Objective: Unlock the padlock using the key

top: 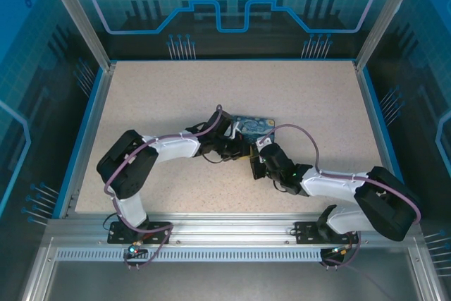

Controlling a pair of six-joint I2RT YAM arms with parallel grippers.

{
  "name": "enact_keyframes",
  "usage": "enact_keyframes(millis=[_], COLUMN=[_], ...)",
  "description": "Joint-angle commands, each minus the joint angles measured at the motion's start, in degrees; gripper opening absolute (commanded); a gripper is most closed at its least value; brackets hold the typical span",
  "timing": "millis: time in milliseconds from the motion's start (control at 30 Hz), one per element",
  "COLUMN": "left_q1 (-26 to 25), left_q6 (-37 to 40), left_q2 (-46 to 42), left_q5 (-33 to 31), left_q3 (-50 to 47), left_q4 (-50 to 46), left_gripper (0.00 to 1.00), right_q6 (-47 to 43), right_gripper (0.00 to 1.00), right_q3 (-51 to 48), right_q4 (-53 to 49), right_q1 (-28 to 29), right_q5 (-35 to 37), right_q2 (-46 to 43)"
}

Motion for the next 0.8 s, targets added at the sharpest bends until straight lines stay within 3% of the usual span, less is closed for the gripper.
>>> enact_keyframes(millis=[0, 33, 133, 167, 433, 767], left_q1=[-0.41, -0.35, -0.34, -0.40, -0.40, -0.50], left_q6=[-0.16, -0.23, -0.24, -0.23, 0.74, 4.57], left_q2=[0.57, 0.68, 0.78, 0.81, 1.23, 2.95], left_q5=[2.18, 2.15, 1.84, 1.61, -0.84, -2.88], left_q3=[1.77, 1.77, 1.68, 1.60, -0.43, -2.16], left_q4=[-0.60, -0.60, -0.54, -0.59, 0.47, -0.10], left_gripper=[0.00, 0.00, 0.00, 0.00, 0.00, 0.20], right_q6=[0.05, 0.17, 0.96, 1.32, 5.47, 15.27], right_gripper=[0.07, 0.11, 0.48, 0.52, 0.58, 0.62], right_q3=[1.08, 1.02, 0.40, 0.05, -5.15, -5.77], right_q4=[0.74, 0.28, -0.68, -0.98, -3.66, -8.44], right_q1=[0.09, -0.07, -0.73, -0.87, -4.70, -9.24], right_q5=[0.56, 0.24, -1.07, -1.16, -2.82, -6.91], right_q2=[-1.88, -2.25, -3.81, -4.56, -14.85, -18.59])
